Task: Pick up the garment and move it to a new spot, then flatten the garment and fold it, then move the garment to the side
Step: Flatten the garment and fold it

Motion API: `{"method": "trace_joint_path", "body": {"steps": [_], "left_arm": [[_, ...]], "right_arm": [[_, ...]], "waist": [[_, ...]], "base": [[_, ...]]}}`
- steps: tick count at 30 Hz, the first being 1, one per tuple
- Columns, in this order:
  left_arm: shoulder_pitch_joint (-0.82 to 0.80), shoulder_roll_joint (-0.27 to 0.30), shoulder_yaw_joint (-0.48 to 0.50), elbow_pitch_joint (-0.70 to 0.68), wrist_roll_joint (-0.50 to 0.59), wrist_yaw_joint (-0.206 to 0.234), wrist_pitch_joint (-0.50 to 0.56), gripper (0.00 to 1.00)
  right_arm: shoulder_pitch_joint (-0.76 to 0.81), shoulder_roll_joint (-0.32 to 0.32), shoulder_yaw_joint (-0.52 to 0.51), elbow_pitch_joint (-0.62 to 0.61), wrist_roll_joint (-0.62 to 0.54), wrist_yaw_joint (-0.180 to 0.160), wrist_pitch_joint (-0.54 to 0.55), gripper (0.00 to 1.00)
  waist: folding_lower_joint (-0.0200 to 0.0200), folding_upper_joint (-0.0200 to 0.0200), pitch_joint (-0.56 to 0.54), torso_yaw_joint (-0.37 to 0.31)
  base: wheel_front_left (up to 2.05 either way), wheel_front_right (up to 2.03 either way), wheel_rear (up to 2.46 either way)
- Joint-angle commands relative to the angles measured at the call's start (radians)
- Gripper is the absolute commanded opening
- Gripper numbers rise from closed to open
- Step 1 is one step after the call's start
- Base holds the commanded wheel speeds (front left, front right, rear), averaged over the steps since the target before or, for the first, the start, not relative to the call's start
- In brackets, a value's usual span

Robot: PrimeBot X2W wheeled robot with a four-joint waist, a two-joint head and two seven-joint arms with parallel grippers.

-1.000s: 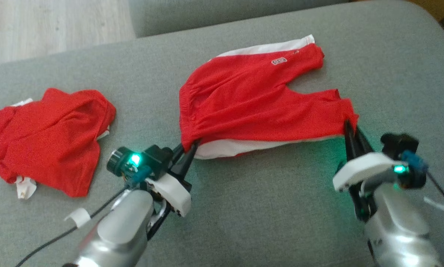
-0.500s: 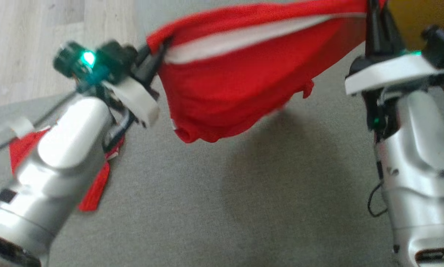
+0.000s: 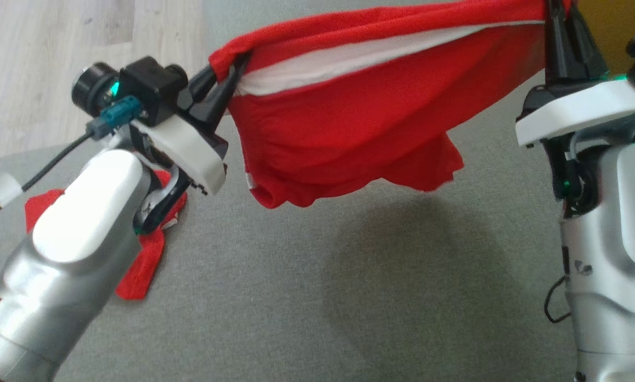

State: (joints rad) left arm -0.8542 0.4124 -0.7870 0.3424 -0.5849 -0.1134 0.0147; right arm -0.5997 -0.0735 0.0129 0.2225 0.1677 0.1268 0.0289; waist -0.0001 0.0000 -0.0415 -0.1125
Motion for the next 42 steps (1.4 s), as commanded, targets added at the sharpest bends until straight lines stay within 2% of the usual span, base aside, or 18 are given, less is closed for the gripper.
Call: {"method": "trace_joint_path", "body": {"steps": [1, 6, 10, 15, 17, 18, 21, 25, 30, 37, 42], "left_arm": [[-0.054, 0.048, 0.048, -0.037, -0.006, 0.012, 0.008, 0.0], [-0.082, 0.064, 0.062, -0.052, -0.026, 0.015, 0.043, 0.0], [-0.184, 0.069, 0.053, 0.012, -0.015, -0.001, 0.051, 0.0], [-0.368, 0.055, 0.047, 0.147, 0.009, -0.013, -0.007, 0.0], [-0.44, 0.039, 0.05, 0.197, 0.025, -0.014, -0.059, 0.0], [-0.502, 0.021, 0.053, 0.245, 0.039, -0.015, -0.118, 0.0], [-0.553, -0.016, 0.04, 0.312, 0.046, -0.016, -0.198, 0.0], [-0.549, -0.069, -0.018, 0.376, 0.025, -0.017, -0.244, 0.0], [-0.485, -0.089, -0.109, 0.4, -0.021, -0.017, -0.264, 0.0], [-0.312, -0.06, -0.302, 0.376, -0.131, -0.017, -0.272, 0.0], [-0.207, -0.037, -0.42, 0.331, -0.195, -0.017, -0.274, 0.0]], "right_arm": [[-0.035, 0.001, 0.01, -0.047, -0.008, 0.004, 0.02, 0.0], [-0.083, -0.01, 0.02, -0.028, -0.006, 0.004, 0.092, 0.0], [-0.229, -0.028, 0.049, 0.081, -0.028, 0.004, 0.076, 0.0], [-0.475, -0.027, 0.04, 0.301, -0.092, 0.004, -0.054, 0.0], [-0.562, -0.022, 0.016, 0.386, -0.115, 0.004, -0.123, 0.0], [-0.632, -0.019, -0.007, 0.462, -0.144, 0.004, -0.188, 0.0], [-0.692, -0.018, -0.044, 0.562, -0.183, 0.004, -0.25, 0.0], [-0.694, -0.023, -0.062, 0.677, -0.224, 0.004, -0.277, 0.0], [-0.641, -0.045, -0.034, 0.79, -0.248, 0.004, -0.284, 0.0], [-0.548, -0.094, 0.127, 0.995, -0.214, 0.004, -0.216, 0.0], [-0.462, -0.13, 0.272, 1.045, -0.127, 0.004, -0.114, 0.0]], "waist": [[0.0001, 0.0, 0.012, 0.004], [0.0001, 0.0, 0.083, -0.004], [0.0001, 0.0, 0.188, -0.021], [0.0001, 0.0, 0.31, -0.04], [0.0001, 0.0, 0.344, -0.042], [0.0001, 0.0, 0.375, -0.043], [0.0001, 0.0, 0.407, -0.04], [0.0001, 0.0, 0.435, -0.03], [0.0001, 0.0, 0.437, -0.016], [0.0001, 0.0, 0.381, 0.001], [0.0001, 0.0, 0.316, 0.003]], "base": [[0.0, 0.0, 0.0], [0.0, 0.0, 0.0], [0.0, 0.0, 0.0], [0.0, 0.0, 0.0], [0.0, 0.0, 0.0], [0.0, 0.0, 0.0], [0.0, 0.0, 0.0], [0.0, 0.0, 0.0], [0.0, 0.0, 0.0], [0.0, 0.0, 0.0], [0.0, 0.0, 0.0]]}}
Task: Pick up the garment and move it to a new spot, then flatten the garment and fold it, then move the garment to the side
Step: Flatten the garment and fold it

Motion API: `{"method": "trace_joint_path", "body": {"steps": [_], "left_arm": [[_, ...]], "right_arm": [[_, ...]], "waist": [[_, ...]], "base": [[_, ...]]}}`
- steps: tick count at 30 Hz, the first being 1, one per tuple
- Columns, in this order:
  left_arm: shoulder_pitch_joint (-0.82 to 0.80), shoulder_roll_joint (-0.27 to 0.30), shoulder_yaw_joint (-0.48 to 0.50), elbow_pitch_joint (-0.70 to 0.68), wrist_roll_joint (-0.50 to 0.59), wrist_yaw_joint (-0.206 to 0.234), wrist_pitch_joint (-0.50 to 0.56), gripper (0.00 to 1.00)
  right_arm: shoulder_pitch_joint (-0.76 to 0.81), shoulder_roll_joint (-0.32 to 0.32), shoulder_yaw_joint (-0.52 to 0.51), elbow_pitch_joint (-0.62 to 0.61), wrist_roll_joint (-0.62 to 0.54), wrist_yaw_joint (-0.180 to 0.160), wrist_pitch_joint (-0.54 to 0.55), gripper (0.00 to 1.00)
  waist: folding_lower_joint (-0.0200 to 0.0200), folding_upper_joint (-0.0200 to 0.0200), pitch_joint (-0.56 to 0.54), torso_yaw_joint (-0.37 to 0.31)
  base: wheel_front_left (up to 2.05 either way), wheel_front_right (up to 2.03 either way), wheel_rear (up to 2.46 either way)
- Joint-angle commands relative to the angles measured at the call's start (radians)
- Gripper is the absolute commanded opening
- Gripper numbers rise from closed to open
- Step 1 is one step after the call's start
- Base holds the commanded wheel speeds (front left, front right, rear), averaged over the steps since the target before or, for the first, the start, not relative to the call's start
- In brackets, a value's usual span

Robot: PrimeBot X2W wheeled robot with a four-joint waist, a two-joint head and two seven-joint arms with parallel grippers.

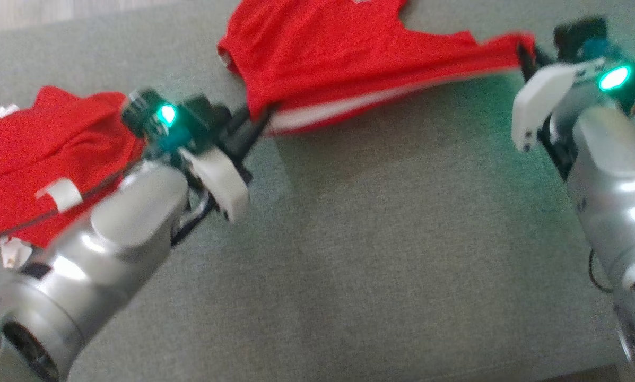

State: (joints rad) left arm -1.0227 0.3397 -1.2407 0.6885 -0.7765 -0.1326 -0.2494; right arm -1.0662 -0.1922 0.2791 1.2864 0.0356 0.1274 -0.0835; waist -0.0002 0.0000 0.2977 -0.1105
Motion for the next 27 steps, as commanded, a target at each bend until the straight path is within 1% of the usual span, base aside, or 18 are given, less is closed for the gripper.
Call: {"method": "trace_joint_path", "body": {"steps": [1, 5, 9, 12, 16, 21, 24, 27], "left_arm": [[-0.02, 0.039, 0.02, -0.023, -0.012, 0.002, -0.01, 0.0], [0.044, 0.046, -0.013, -0.054, -0.029, 0.002, -0.01, 0.0], [0.093, 0.046, -0.025, -0.078, -0.032, 0.002, -0.011, 0.0], [0.135, 0.046, -0.029, -0.09, -0.035, 0.002, -0.011, 0.0], [0.194, 0.049, -0.031, -0.11, -0.041, 0.002, -0.012, 0.0], [0.263, 0.054, -0.034, -0.168, -0.045, 0.01, 0.005, 0.0], [0.299, 0.061, -0.035, -0.218, -0.046, 0.02, 0.031, 0.0], [0.333, 0.069, -0.036, -0.273, -0.052, 0.035, 0.064, 0.0]], "right_arm": [[0.024, -0.019, 0.034, -0.015, 0.029, 0.003, 0.021, 0.0], [0.099, -0.047, 0.15, -0.023, 0.138, 0.003, 0.112, 0.0], [0.185, -0.099, 0.276, -0.106, 0.277, 0.003, 0.215, 0.0], [0.254, -0.167, 0.373, -0.215, 0.397, 0.003, 0.297, 0.0], [0.337, -0.278, 0.477, -0.375, 0.551, 0.003, 0.401, 0.0], [0.418, -0.403, 0.535, -0.534, 0.69, 0.003, 0.487, 0.0], [0.463, -0.46, 0.541, -0.609, 0.741, 0.003, 0.517, 0.0], [0.502, -0.503, 0.528, -0.67, 0.77, 0.003, 0.527, 0.0]], "waist": [[0.0002, 0.0, -0.036, 0.001], [0.0002, 0.0, -0.086, -0.003], [0.0002, 0.0, -0.135, -0.008], [0.0002, 0.0, -0.179, -0.015], [0.0002, 0.0, -0.237, -0.026], [0.0002, 0.0, -0.286, -0.03], [0.0002, 0.0, -0.3, -0.029], [0.0002, 0.0, -0.306, -0.026]], "base": [[0.0, 0.0, 0.0], [0.0, 0.0, 0.0], [0.0, 0.0, 0.0], [0.0, 0.0, 0.0], [0.0, 0.0, 0.0], [0.0, 0.0, 0.0], [0.0, 0.0, 0.0], [0.0, 0.0, 0.0]]}}
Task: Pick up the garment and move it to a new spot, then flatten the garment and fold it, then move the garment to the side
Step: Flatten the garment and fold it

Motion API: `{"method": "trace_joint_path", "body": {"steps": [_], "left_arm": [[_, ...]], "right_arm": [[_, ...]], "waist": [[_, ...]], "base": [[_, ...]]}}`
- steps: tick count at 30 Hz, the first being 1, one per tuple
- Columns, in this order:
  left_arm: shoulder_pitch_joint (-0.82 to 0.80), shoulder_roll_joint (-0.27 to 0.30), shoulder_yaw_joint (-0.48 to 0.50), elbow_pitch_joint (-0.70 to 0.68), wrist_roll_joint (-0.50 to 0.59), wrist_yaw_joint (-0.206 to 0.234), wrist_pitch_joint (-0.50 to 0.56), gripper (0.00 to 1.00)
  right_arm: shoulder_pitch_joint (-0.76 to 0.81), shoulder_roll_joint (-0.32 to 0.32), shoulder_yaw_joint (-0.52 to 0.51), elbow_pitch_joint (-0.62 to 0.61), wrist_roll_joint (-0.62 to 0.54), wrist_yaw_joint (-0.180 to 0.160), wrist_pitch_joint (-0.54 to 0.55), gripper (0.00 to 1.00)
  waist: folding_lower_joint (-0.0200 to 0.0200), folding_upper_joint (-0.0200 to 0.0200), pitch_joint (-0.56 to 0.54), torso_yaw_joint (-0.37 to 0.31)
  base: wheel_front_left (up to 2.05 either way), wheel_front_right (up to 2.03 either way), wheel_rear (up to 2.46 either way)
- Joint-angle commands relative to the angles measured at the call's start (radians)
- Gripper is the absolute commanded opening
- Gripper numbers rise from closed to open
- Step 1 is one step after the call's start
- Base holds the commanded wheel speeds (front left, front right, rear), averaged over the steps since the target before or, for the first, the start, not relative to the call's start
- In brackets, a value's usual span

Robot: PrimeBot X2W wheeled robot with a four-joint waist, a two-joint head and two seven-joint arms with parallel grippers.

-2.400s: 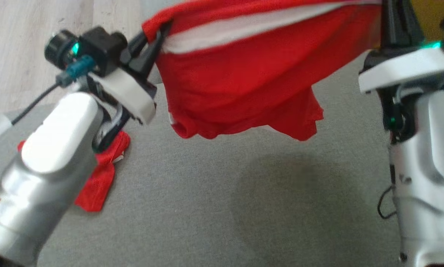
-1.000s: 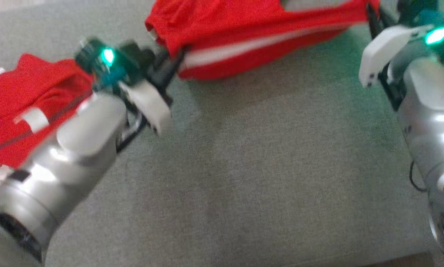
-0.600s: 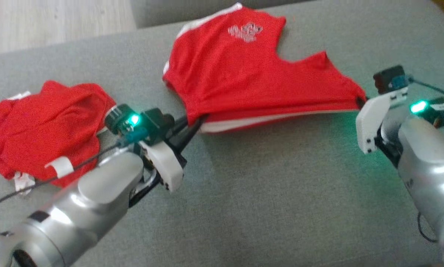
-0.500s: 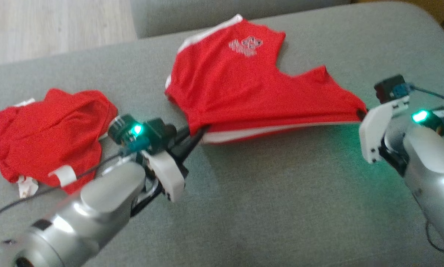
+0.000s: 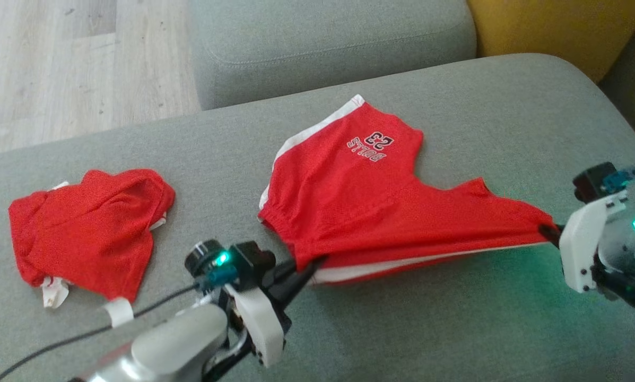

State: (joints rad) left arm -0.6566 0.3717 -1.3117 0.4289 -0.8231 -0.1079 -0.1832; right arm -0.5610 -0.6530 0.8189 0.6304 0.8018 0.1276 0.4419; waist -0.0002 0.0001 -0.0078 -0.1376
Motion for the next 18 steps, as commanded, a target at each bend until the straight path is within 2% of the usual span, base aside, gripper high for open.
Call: {"method": "trace_joint_path", "body": {"steps": [1, 7, 14, 18], "left_arm": [[-0.025, 0.041, 0.035, -0.032, -0.006, 0.017, 0.006, 0.0], [-0.006, 0.06, 0.053, -0.077, -0.02, 0.064, 0.012, 0.0], [-0.043, 0.065, 0.101, -0.086, -0.037, 0.114, 0.014, 0.0], [-0.08, 0.059, 0.13, -0.077, -0.048, 0.125, 0.014, 0.0]], "right_arm": [[0.008, -0.051, -0.022, -0.03, 0.011, 0.003, -0.002, 0.0], [0.031, -0.059, -0.091, -0.081, -0.002, 0.003, -0.048, 0.0], [-0.01, -0.024, -0.185, -0.117, -0.083, 0.003, -0.112, 0.0], [-0.061, 0.001, -0.232, -0.128, -0.139, 0.003, -0.12, 0.0]], "waist": [[0.0002, -0.0001, -0.001, 0.003], [0.0002, -0.0001, 0.008, 0.011], [0.0002, -0.0001, 0.065, 0.044], [0.0002, -0.0001, 0.122, 0.079]], "base": [[0.0, 0.0, 0.0], [0.0, 0.0, 0.0], [0.0, 0.0, 0.0], [0.0, 0.0, 0.0]]}}
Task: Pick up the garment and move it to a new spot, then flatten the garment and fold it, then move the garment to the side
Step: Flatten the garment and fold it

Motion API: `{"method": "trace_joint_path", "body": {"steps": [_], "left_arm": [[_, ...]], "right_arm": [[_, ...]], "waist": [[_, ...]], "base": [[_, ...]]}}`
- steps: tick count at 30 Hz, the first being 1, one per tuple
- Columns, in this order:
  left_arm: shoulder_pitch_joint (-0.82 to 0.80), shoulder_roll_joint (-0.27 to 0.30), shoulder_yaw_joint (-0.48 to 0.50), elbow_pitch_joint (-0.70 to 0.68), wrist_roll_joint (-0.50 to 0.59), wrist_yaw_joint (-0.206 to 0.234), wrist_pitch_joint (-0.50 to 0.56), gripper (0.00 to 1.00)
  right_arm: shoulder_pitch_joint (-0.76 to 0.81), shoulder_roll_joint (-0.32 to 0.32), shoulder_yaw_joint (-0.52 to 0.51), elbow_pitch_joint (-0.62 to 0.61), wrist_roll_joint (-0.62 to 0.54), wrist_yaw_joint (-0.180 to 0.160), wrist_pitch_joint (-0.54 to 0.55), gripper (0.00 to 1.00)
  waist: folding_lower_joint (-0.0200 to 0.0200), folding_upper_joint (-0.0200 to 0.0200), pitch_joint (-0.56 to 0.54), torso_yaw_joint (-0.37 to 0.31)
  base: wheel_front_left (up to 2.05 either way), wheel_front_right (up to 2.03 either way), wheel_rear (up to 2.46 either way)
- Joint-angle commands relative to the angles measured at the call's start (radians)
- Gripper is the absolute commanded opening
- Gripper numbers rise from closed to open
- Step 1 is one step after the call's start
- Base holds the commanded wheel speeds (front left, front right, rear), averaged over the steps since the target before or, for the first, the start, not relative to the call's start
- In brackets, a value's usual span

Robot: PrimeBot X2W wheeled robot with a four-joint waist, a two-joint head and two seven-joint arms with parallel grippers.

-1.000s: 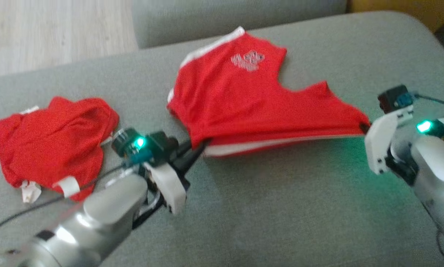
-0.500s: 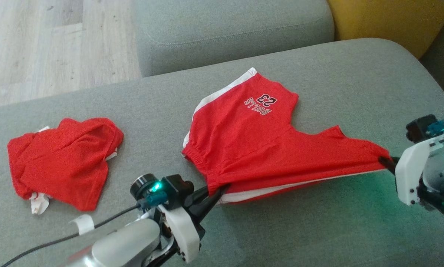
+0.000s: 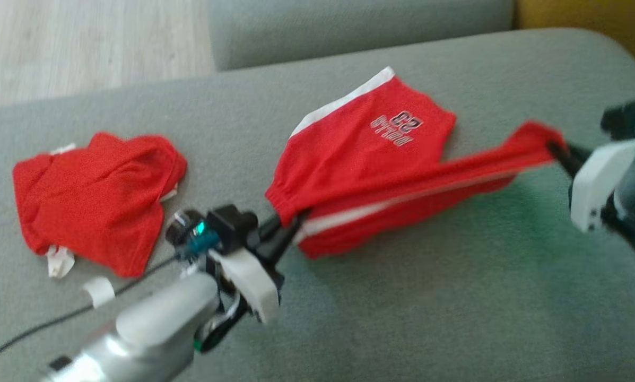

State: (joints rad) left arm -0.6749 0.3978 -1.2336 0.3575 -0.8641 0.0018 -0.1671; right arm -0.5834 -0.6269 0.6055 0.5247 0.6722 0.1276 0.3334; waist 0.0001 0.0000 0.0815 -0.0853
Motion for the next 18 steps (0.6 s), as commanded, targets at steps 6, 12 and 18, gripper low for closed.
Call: {"method": "trace_joint_path", "body": {"steps": [6, 12, 18], "left_arm": [[-0.124, 0.008, 0.076, 0.032, -0.014, 0.013, 0.006, 0.0], [-0.188, -0.047, 0.088, 0.104, -0.018, -0.006, 0.007, 0.0], [-0.256, -0.117, 0.086, 0.208, -0.008, -0.037, -0.007, 0.0]], "right_arm": [[-0.134, 0.013, -0.052, -0.005, -0.084, 0.003, 0.003, 0.0], [-0.248, 0.058, -0.047, 0.071, -0.143, 0.003, 0.019, 0.0], [-0.359, 0.097, -0.023, 0.182, -0.192, 0.003, 0.0, 0.0]], "waist": [[-0.0001, 0.0, 0.106, 0.093], [-0.0001, 0.0, 0.178, 0.157], [-0.0001, 0.0, 0.245, 0.198]], "base": [[0.0, 0.0, 0.0], [0.0, 0.0, 0.0], [0.0, 0.0, 0.0]]}}
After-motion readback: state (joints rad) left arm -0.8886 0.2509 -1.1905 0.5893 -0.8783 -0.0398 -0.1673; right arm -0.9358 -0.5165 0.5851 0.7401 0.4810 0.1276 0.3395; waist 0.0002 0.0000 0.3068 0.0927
